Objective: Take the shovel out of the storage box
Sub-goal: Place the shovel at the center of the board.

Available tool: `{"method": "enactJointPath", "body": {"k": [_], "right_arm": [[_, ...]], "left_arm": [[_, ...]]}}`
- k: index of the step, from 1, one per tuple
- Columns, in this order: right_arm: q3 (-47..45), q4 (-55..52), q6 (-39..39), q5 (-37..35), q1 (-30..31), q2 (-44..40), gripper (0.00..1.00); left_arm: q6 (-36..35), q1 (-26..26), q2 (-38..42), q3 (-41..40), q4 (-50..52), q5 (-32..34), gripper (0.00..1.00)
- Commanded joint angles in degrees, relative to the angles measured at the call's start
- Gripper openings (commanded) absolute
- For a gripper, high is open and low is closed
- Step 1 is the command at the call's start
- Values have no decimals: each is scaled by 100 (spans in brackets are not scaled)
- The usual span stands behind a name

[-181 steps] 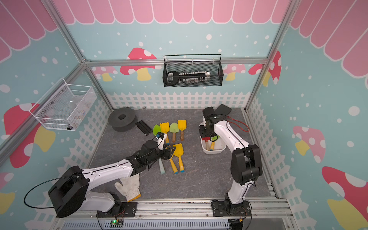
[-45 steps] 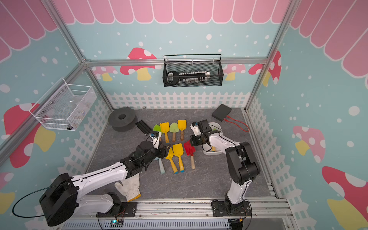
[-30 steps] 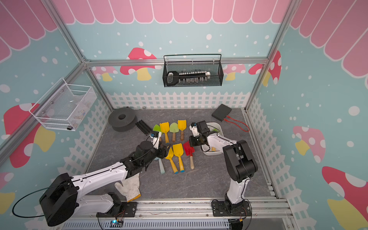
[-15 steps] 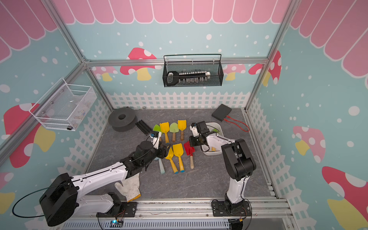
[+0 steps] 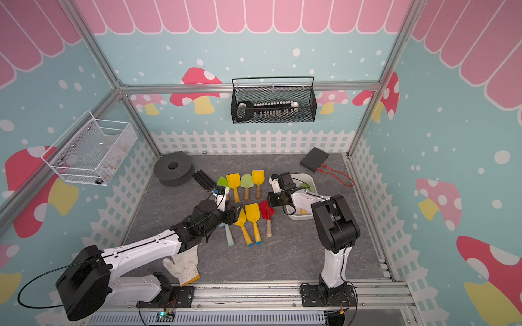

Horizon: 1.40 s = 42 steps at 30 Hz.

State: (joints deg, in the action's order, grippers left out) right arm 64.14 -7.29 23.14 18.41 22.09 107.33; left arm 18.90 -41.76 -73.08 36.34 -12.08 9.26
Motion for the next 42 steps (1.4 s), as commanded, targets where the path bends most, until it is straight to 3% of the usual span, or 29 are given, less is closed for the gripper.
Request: {"method": "enactJointPath", "body": {"k": [1, 6, 11, 23, 32, 42], "right_arm": [[-22, 27, 33, -46, 41, 122, 15], [1, -3, -6, -77, 41, 122, 20], [13, -86, -2, -57, 41, 41, 35], [-171, -487, -210, -188, 41, -772, 48], [-25, -1421, -317, -438, 24, -1538, 50], [492, -2950, -602, -515, -436, -1549, 49]], "left_arm": [[22, 19, -92, -4, 3, -64, 69], [24, 26, -119, 14, 3, -72, 69], [79, 36, -160, 47, -24, -179, 69], [-21, 45, -46, 41, 79, -20, 70], [-70, 87, 196, -13, 198, 146, 73], [-53, 106, 303, -65, 239, 174, 75]]}}
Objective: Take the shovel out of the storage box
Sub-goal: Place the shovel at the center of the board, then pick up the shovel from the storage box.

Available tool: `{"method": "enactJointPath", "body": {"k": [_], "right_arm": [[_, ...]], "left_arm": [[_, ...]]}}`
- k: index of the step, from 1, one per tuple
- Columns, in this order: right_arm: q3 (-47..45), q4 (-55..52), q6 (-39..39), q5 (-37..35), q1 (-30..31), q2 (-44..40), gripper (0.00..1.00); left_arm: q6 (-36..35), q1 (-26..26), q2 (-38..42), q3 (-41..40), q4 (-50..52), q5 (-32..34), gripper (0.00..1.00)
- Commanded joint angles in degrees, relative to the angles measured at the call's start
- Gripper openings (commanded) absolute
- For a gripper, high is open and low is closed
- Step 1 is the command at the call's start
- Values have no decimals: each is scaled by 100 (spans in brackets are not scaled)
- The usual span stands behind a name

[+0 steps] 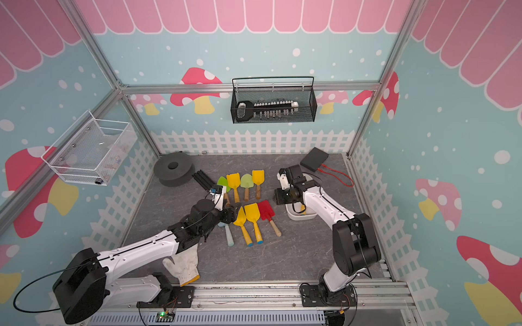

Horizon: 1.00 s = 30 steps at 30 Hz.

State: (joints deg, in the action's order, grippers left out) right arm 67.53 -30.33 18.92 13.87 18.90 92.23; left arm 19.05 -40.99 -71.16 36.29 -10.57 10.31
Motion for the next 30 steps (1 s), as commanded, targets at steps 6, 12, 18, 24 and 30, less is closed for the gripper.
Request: {"method": "enactJointPath", "body": {"k": [6, 12, 18, 24, 30], "right_arm": [[182, -969, -357, -57, -504, 90, 50], [206, -939, -391, -177, -882, 342, 50], [287, -840, -296, -585, -930, 553, 50], [418, -883, -250, -1161, -941, 764, 54], [524, -803, -261, -1136, -981, 997, 53]], "left_arm": [[-6, 35, 41, -103, -16, -29, 76], [2, 45, -33, -95, -7, -31, 76], [125, 135, -116, -87, -48, -208, 76], [187, 204, -237, -61, -60, -338, 76], [142, 236, -463, -2, -99, -458, 76]]}}
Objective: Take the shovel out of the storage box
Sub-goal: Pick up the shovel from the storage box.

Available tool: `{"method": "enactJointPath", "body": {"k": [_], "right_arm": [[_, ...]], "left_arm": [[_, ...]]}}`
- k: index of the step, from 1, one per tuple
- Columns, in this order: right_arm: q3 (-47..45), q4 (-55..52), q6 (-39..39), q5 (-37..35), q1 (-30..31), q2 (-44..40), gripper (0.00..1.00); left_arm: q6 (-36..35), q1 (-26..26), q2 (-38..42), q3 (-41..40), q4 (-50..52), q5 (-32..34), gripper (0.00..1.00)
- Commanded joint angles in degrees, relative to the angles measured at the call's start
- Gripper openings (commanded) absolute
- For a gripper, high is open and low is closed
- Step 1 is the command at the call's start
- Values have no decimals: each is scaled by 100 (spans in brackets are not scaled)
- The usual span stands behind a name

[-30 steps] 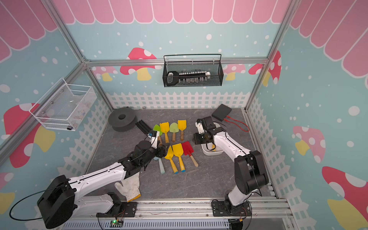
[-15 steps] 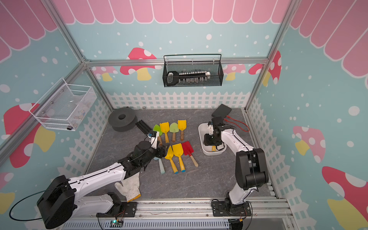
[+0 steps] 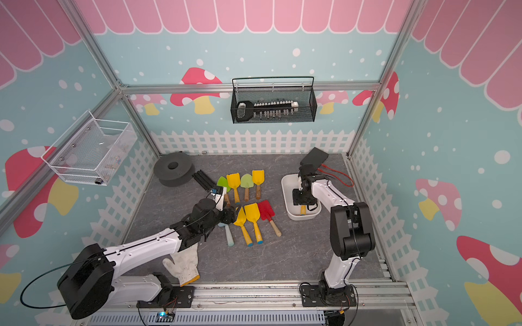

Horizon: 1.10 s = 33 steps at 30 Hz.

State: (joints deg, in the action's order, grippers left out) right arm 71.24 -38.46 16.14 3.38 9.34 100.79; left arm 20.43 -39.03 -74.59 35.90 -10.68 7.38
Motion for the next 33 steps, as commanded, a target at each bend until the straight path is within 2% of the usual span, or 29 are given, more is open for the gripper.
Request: {"method": "enactJointPath", "body": {"k": [1, 5, 9, 13, 19, 25, 33], "right_arm": [[168, 47, 41, -61, -24, 159, 53], [265, -62, 159, -330, -23, 174, 56], [356, -171, 240, -531, -29, 179, 54], [608, -402, 390, -395, -55, 534, 48], [767, -428, 633, -128, -125, 1137, 47], [768, -427, 689, -150, -152, 1337, 46], [742, -399, 697, -174, -165, 1241, 34]], "left_arm": [[-23, 44, -156, 56, -85, -243, 76], [-142, 52, -216, 110, -50, -313, 76], [-274, 56, -167, 114, 21, -186, 76], [-361, 70, -126, 93, 42, -60, 76], [-356, 114, -189, 106, 64, -42, 76], [-341, 128, -232, 106, 66, -70, 76], [-295, 150, -245, 120, 72, -110, 76]]}}
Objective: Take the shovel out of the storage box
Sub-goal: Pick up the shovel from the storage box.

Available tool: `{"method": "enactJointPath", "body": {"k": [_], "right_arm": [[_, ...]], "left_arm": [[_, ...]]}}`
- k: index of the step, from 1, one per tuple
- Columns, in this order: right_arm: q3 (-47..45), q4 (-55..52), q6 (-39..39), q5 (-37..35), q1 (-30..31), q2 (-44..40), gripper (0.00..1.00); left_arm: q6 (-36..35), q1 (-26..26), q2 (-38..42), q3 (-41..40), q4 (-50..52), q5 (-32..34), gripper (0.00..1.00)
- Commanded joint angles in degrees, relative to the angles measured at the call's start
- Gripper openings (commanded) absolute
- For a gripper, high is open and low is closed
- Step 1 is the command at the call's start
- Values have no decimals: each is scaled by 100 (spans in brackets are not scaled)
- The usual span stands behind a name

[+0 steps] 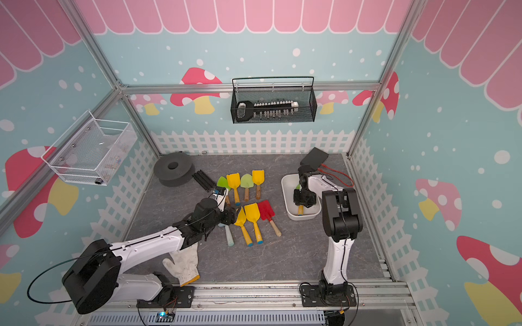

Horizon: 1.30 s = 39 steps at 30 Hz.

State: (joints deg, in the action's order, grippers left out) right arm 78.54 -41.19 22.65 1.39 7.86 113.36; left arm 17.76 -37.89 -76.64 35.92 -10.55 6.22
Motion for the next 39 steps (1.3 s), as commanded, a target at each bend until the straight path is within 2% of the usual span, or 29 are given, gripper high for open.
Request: {"method": "enactJointPath", "body": {"k": [1, 7, 14, 27, 39], "right_arm": [[21, -136, 38, 29, -20, -36, 31], [47, -215, 28, -10, -17, -223, 17], [-92, -146, 12, 134, -16, -722, 8], [-838, 112, -193, 687, 220, -1576, 5], [-1592, 192, -125, 797, 539, -2630, 4]], "left_arm": [[-27, 30, -30, 118, 66, -3, 76], [15, 37, 50, 99, 58, -31, 75], [48, 45, 104, 108, 83, -117, 76], [118, 41, 238, 150, 391, 328, 75], [362, 39, 317, 154, 497, 490, 75]]}}
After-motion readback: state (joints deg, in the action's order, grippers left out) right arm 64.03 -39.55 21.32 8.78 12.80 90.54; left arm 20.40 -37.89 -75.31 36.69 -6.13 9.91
